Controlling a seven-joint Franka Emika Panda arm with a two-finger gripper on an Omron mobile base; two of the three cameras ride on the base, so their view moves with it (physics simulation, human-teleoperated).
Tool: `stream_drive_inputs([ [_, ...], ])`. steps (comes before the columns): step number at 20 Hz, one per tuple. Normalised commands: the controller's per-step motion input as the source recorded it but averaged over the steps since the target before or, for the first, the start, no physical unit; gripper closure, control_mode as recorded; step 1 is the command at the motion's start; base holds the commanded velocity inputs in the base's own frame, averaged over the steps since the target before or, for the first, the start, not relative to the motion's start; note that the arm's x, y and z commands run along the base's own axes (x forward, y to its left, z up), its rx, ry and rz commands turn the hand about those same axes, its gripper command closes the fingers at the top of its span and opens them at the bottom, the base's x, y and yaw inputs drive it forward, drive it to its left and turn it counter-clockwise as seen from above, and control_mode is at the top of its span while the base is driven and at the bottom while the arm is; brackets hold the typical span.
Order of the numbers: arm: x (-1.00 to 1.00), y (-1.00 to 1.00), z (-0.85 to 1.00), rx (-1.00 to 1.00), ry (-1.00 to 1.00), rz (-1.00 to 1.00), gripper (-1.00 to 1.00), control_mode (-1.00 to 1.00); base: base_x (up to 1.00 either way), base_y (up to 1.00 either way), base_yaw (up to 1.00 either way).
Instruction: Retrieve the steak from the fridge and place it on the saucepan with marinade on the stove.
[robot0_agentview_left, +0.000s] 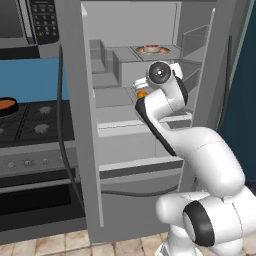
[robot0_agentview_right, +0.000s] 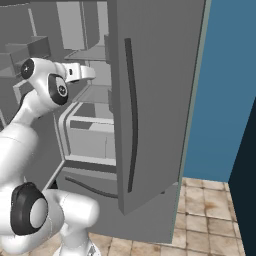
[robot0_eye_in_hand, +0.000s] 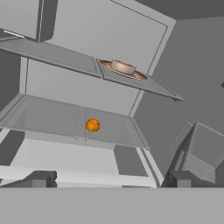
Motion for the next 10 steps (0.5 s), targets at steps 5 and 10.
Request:
stream_drive_inputs([
  [5, 0.48, 0.0, -0.11, 0.0, 0.0, 0.0, -1.0, -1.0, 0.0, 0.0, 0.0],
  [10, 0.42, -0.02, -0.02, 0.0, 0.0, 0.0, -1.0, -1.0, 0.0, 0.0, 0.0],
])
